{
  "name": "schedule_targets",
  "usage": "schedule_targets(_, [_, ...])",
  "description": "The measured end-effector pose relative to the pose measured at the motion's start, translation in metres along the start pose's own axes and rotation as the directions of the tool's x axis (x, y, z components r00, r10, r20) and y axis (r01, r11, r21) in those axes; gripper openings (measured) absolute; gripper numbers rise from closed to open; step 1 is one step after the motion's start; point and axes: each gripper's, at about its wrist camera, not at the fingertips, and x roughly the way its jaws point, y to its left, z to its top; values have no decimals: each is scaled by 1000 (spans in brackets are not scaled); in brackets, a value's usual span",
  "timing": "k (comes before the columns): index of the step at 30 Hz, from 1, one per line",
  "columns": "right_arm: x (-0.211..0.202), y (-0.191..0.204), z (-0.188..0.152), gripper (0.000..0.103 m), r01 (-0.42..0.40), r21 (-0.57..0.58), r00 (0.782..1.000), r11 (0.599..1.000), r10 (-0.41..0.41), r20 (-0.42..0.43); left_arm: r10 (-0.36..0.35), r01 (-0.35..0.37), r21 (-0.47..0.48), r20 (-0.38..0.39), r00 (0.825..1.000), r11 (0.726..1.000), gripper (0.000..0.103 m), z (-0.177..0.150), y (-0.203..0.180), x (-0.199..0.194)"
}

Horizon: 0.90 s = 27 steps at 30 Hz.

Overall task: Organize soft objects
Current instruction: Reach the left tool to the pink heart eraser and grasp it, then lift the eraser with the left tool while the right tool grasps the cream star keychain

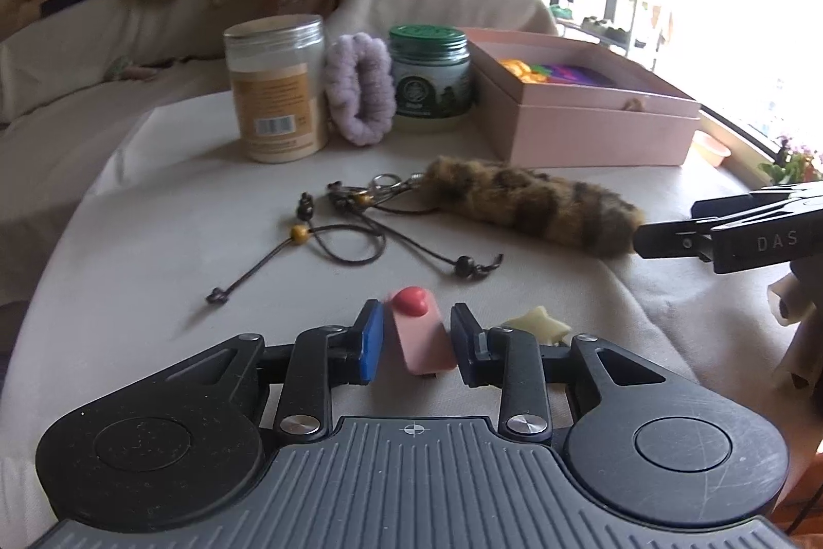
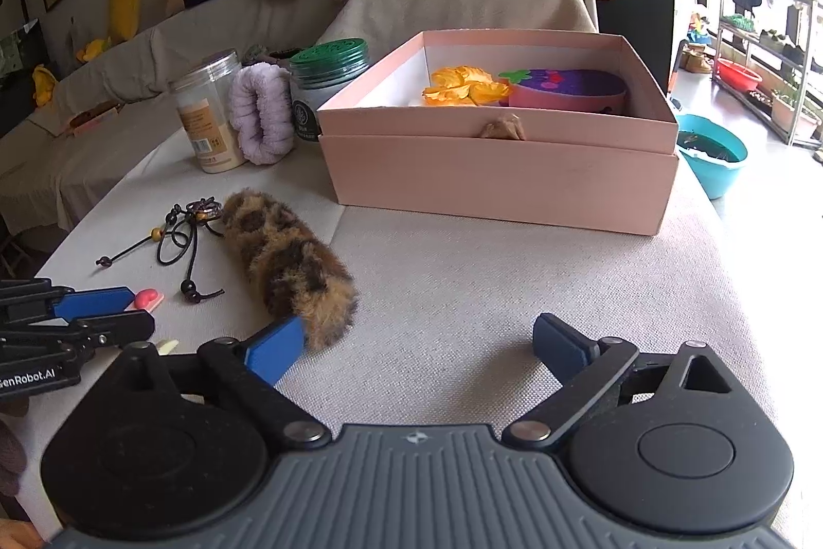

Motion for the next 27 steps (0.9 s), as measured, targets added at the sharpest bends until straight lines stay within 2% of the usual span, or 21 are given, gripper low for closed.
schedule_targets(2, [2,2,1,103,-4,-17,1000,1000,4,-13,2,-2,-6,-12,1000,1000,32,1,2,-1])
schedule_targets(8, [9,18,2,103,40,-147,996,988,-50,-69,9,-9,-16,-21,1000,1000,32,3,0,0])
schedule_targets(12, [9,20,2,103,30,-156,996,987,-43,-82,4,-4,-16,-7,1000,1000,31,0,0,0])
schedule_targets(14, [6,24,2,102,-22,-158,996,987,8,-90,4,-4,-20,-6,1000,1000,30,0,0,0])
schedule_targets(16, [-4,33,0,101,-123,-159,991,979,112,-78,5,-5,-20,-4,1000,1000,25,-1,2,-1])
schedule_targets(19, [-16,58,-4,100,-232,-246,973,941,219,-77,-19,19,-48,-2,1000,999,23,-1,10,-3])
schedule_targets(22, [-13,84,-8,96,-275,-316,961,908,252,-112,-31,31,-82,3,1000,996,22,-4,19,-7])
schedule_targets(27, [5,110,-11,83,-292,-352,955,889,250,-161,-22,22,-89,7,1000,996,22,-9,27,-14])
